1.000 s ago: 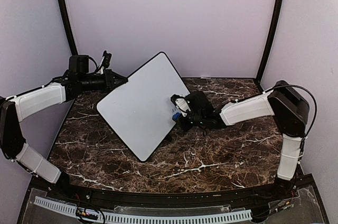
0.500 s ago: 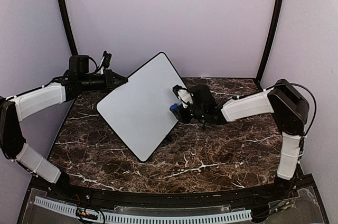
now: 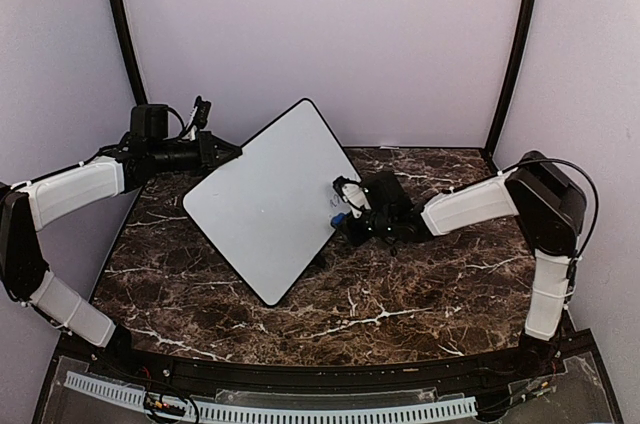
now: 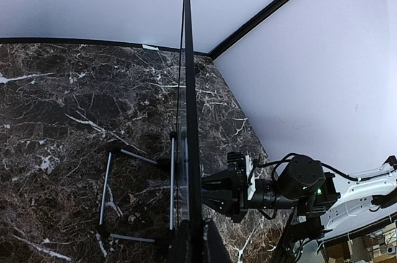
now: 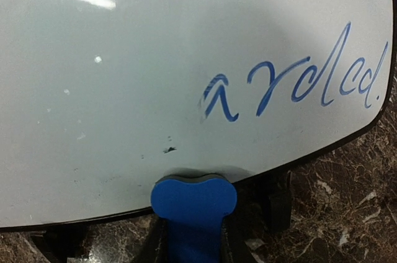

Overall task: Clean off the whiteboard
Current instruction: Erase the whiteboard at the center of the board.

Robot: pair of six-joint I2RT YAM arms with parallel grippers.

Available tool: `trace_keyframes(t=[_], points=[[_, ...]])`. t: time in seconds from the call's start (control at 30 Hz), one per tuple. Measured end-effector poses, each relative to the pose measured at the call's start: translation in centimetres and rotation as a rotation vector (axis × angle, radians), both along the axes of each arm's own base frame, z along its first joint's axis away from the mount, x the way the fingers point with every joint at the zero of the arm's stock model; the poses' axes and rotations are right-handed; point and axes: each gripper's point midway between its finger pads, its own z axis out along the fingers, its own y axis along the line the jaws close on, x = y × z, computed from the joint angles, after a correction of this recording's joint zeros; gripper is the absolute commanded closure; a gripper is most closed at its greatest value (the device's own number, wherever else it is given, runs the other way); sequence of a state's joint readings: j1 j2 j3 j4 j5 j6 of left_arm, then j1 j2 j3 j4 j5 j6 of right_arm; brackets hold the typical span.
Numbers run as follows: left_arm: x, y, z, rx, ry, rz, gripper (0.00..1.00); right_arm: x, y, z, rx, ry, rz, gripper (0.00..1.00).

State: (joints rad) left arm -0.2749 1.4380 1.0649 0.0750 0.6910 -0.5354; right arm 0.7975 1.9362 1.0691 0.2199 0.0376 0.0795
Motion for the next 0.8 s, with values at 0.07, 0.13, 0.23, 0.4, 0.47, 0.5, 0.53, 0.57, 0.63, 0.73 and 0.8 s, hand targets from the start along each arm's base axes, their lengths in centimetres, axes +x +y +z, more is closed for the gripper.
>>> trace_keyframes(t=[0.07, 0.13, 0.23, 0.4, 0.47, 0.5, 0.53, 0.57, 0.63, 0.73, 0.8], points=[[0.0, 0.0, 0.0, 0.000, 0.000, 0.000, 1.00, 0.7, 0.5, 1.2, 0.005, -0.013, 0.003, 0.79], [0.0, 0.0, 0.0, 0.000, -0.001, 0.000, 1.00, 1.9, 1.3, 3.2, 0.033, -0.047, 0.003, 0.79], [-0.1, -0.1, 0.1, -0.001, -0.010, -0.013, 1.00, 3.6, 2.4, 6.6, 0.097, -0.102, 0.004, 0.79], [-0.4, -0.4, 0.0, 0.000, -0.005, -0.024, 1.00, 4.7, 2.8, 8.1, 0.141, -0.127, 0.009, 0.79], [-0.3, -0.3, -0.1, 0.003, -0.001, -0.018, 1.00, 4.6, 2.8, 7.7, 0.147, -0.124, 0.013, 0.79], [-0.3, -0.3, -0.1, 0.003, 0.000, -0.016, 1.00, 4.4, 2.7, 7.2, 0.147, -0.120, 0.014, 0.79], [-0.3, -0.3, -0.1, 0.003, 0.002, -0.013, 1.00, 4.1, 2.5, 6.6, 0.145, -0.112, 0.013, 0.79], [-0.2, -0.2, -0.2, 0.004, 0.007, -0.009, 1.00, 3.8, 2.2, 5.8, 0.142, -0.103, 0.012, 0.79], [-0.1, -0.1, -0.3, 0.004, 0.015, 0.001, 1.00, 3.0, 1.3, 4.0, 0.126, -0.072, 0.003, 0.79], [-0.1, 0.0, -0.4, 0.004, 0.022, 0.007, 1.00, 2.1, -0.1, 1.6, 0.097, -0.030, -0.011, 0.79], [-0.1, 0.0, -0.4, 0.003, 0.023, 0.007, 1.00, 1.6, -0.9, 0.4, 0.082, -0.004, -0.023, 0.80]])
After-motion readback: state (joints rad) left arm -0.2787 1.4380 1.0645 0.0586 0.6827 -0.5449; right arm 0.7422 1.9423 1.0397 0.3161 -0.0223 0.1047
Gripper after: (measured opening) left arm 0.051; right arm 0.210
